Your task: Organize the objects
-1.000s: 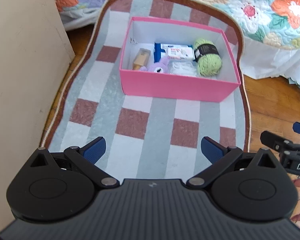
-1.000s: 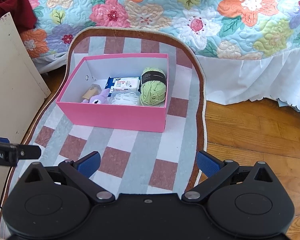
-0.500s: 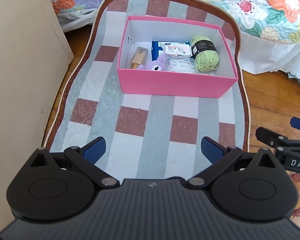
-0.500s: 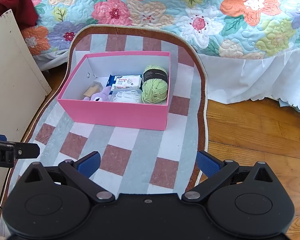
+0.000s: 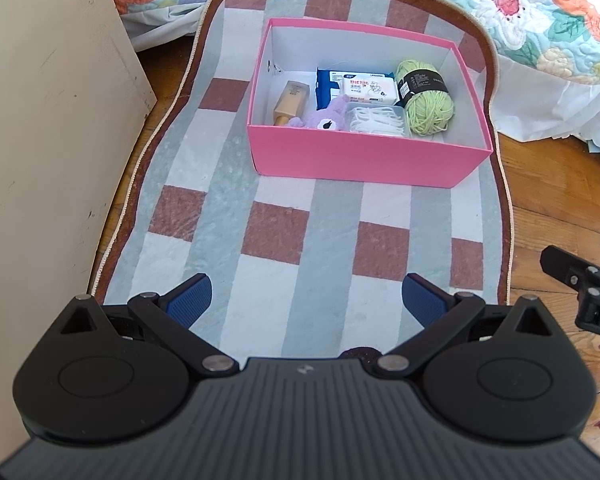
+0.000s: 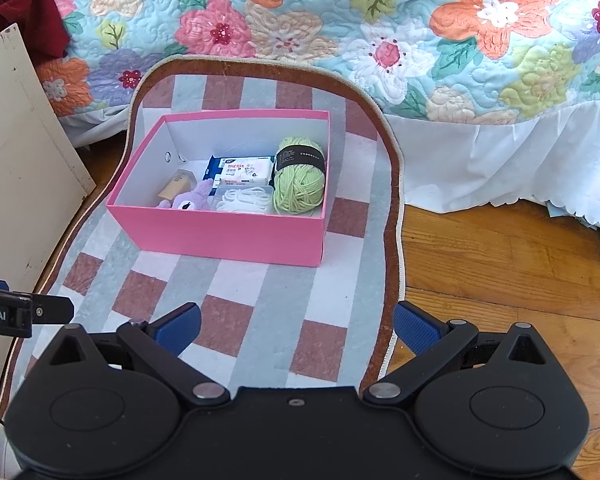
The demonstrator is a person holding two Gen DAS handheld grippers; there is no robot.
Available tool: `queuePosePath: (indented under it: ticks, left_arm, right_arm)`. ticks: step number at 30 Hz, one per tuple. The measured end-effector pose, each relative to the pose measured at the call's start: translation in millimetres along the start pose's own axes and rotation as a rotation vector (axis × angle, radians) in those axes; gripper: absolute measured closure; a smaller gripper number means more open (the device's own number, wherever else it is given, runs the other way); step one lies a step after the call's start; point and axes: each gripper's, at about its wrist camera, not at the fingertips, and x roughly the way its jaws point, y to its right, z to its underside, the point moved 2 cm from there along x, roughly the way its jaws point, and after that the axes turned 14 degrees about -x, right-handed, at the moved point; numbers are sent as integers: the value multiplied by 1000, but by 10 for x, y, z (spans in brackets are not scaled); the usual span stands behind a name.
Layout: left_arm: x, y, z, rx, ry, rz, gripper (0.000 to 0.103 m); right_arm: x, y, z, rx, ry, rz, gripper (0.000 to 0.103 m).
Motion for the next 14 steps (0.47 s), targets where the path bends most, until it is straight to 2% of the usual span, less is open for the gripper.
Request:
queuePosePath:
  ticks: [14]
  left_arm:
    - [76, -1, -23, 21, -14, -20, 0]
  right_arm:
    - [21, 16, 16, -2, -10, 15, 0]
